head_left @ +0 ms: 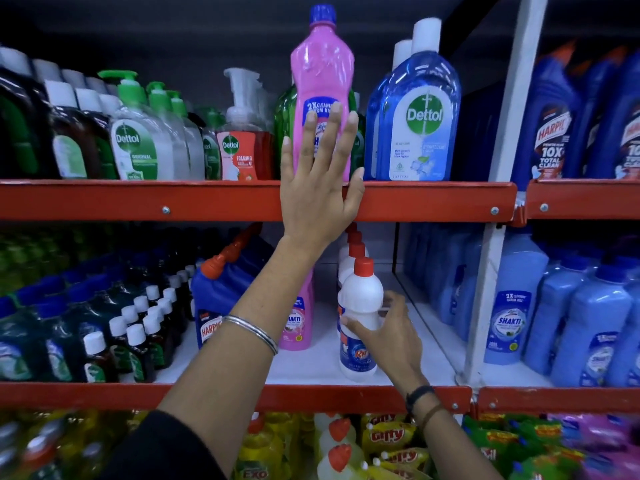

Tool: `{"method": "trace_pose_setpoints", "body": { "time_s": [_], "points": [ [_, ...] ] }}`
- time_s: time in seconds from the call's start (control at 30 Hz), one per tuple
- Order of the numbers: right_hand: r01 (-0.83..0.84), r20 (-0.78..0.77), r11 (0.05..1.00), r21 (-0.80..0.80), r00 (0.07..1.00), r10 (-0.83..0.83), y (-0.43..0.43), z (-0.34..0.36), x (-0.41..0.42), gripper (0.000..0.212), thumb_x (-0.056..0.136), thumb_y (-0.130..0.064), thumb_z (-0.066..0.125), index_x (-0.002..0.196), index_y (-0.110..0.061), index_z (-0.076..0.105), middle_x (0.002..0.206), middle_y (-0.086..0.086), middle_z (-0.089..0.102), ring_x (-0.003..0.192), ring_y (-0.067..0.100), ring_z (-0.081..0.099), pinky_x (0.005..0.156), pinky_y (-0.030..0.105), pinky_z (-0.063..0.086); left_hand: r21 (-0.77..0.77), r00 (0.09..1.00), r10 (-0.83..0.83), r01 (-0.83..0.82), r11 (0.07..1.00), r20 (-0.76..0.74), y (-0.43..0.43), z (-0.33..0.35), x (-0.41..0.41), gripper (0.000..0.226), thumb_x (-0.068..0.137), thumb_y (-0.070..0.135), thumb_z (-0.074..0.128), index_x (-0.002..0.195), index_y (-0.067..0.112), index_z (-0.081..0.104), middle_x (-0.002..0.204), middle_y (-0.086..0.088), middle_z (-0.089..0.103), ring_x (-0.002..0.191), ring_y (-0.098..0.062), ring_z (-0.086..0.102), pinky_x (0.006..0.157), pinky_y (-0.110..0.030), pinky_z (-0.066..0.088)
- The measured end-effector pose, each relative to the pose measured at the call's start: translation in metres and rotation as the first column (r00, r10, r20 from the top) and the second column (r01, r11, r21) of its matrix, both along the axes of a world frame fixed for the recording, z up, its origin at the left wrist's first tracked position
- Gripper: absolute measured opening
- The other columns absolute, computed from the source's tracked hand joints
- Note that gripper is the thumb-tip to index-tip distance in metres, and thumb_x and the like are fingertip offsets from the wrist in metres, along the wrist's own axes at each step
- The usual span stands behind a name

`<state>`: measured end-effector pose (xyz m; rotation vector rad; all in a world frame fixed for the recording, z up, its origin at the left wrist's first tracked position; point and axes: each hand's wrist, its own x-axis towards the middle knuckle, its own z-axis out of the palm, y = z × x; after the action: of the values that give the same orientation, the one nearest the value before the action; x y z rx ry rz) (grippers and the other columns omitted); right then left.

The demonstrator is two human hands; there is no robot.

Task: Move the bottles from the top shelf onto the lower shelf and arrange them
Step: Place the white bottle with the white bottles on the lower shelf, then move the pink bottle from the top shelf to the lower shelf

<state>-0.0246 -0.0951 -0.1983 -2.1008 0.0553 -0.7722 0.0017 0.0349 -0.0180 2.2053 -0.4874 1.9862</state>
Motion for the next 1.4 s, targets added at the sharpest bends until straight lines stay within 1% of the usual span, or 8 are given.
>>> {"method": "trace_pose_setpoints", "body": {
  "time_s": [0.2, 0.33, 0.43, 0.53, 0.67, 0.77, 0.93, 1.4],
  "points": [
    [-0.067, 0.537, 0.975, 0.212, 0.842, -0.059, 0.003, 0.061, -0.037, 0.046, 0.074, -0.044, 0.071, 0.108, -0.025, 0.048, 0.107, -0.005, 0.053, 0.097, 0.012, 0.058, 0.079, 0.035, 0.054, 0.034, 0.999, 0.008, -0.006, 0.999, -0.054, 0.026, -0.006, 0.0, 0.061, 0.098, 0.047, 0.034, 0.152, 0.023, 0.019, 0.161, -0.003, 0.021, 0.15, -0.023, 0.014, 0.119, -0.053, 0.014],
    [-0.111, 0.718, 0.988, 0.109, 0.696, -0.001, 0.023, 0.136, -0.049, 0.028, 0.079, -0.035, 0.065, 0.099, -0.02, 0.053, 0.097, -0.004, 0.058, 0.09, 0.013, 0.06, 0.076, 0.038, 0.055, 0.03, 0.995, 0.033, -0.03, 0.999, -0.094, 0.064, -0.007, 0.0, 0.065, 0.097, 0.052, 0.028, 0.154, 0.025, 0.012, 0.162, -0.002, 0.015, 0.15, -0.022, 0.01, 0.12, -0.054, 0.014],
    [-0.006, 0.717, 0.998, -0.065, 0.695, 0.051, 0.045, 0.183, -0.046, 0.034, 0.079, -0.034, 0.066, 0.105, -0.016, 0.053, 0.104, -0.002, 0.057, 0.091, 0.011, 0.059, 0.07, 0.033, 0.056, 0.019, 0.99, 0.083, -0.081, 0.997, -0.112, 0.093, -0.004, 0.0, 0.066, 0.096, 0.055, 0.025, 0.154, 0.024, 0.013, 0.162, -0.001, 0.016, 0.15, -0.02, 0.01, 0.119, -0.051, 0.013],
    [0.155, 0.648, 0.97, -0.19, 0.762, 0.005, 0.069, 0.219, -0.033, 0.063, 0.075, -0.045, 0.068, 0.123, -0.014, 0.043, 0.119, 0.005, 0.051, 0.103, 0.02, 0.057, 0.072, 0.038, 0.054, -0.023, 0.986, 0.115, -0.118, 0.993, -0.125, 0.113, -0.002, 0.0, 0.067, 0.096, 0.054, 0.024, 0.154, 0.024, 0.014, 0.162, -0.001, 0.016, 0.15, -0.021, 0.012, 0.119, -0.048, 0.008],
    [0.356, 0.547, 0.91, -0.214, 0.815, -0.19, 0.092, 0.247, -0.015, 0.098, 0.067, -0.064, 0.066, 0.136, -0.006, 0.028, 0.13, 0.014, 0.044, 0.116, 0.032, 0.05, 0.072, 0.042, 0.049, -0.018, 0.989, 0.11, -0.112, 0.994, -0.102, 0.119, -0.001, 0.0, 0.065, 0.096, 0.052, 0.027, 0.154, 0.023, 0.017, 0.162, -0.002, 0.017, 0.149, -0.022, 0.014, 0.119, -0.047, 0.008],
    [0.427, 0.474, 0.878, -0.214, 0.832, -0.289, 0.096, 0.257, -0.008, 0.096, 0.066, -0.065, 0.065, 0.131, -0.002, 0.033, 0.127, 0.015, 0.049, 0.113, 0.032, 0.052, 0.066, 0.036, 0.039, -0.029, 0.989, 0.104, -0.108, 0.994, -0.103, 0.118, -0.002, 0.001, 0.065, 0.096, 0.052, 0.027, 0.153, 0.023, 0.02, 0.162, -0.001, 0.017, 0.15, -0.021, 0.014, 0.119, -0.046, 0.008],
    [0.404, 0.451, 0.893, -0.199, 0.847, -0.282, 0.093, 0.262, -0.017, 0.084, 0.061, -0.067, 0.066, 0.113, -0.002, 0.047, 0.116, 0.013, 0.057, 0.103, 0.034, 0.058, 0.064, 0.035, 0.032, -0.028, 0.991, 0.087, -0.09, 0.996, -0.103, 0.12, -0.002, 0.001, 0.065, 0.096, 0.053, 0.027, 0.153, 0.023, 0.02, 0.162, -0.001, 0.017, 0.15, -0.022, 0.014, 0.119, -0.047, 0.009],
    [0.13, 0.686, 0.97, 0.205, 0.688, -0.237, 0.07, 0.222, -0.08, 0.082, 0.051, -0.065, 0.068, 0.11, -0.014, 0.044, 0.1, -0.006, 0.06, 0.087, 0.019, 0.061, 0.074, 0.024, 0.039, -0.024, 0.996, 0.055, -0.057, 0.998, -0.07, 0.12, -0.006, 0.004, 0.063, 0.097, 0.051, 0.026, 0.153, 0.024, 0.017, 0.162, -0.002, 0.017, 0.15, -0.023, 0.014, 0.119, -0.049, 0.008]
  ]
}}
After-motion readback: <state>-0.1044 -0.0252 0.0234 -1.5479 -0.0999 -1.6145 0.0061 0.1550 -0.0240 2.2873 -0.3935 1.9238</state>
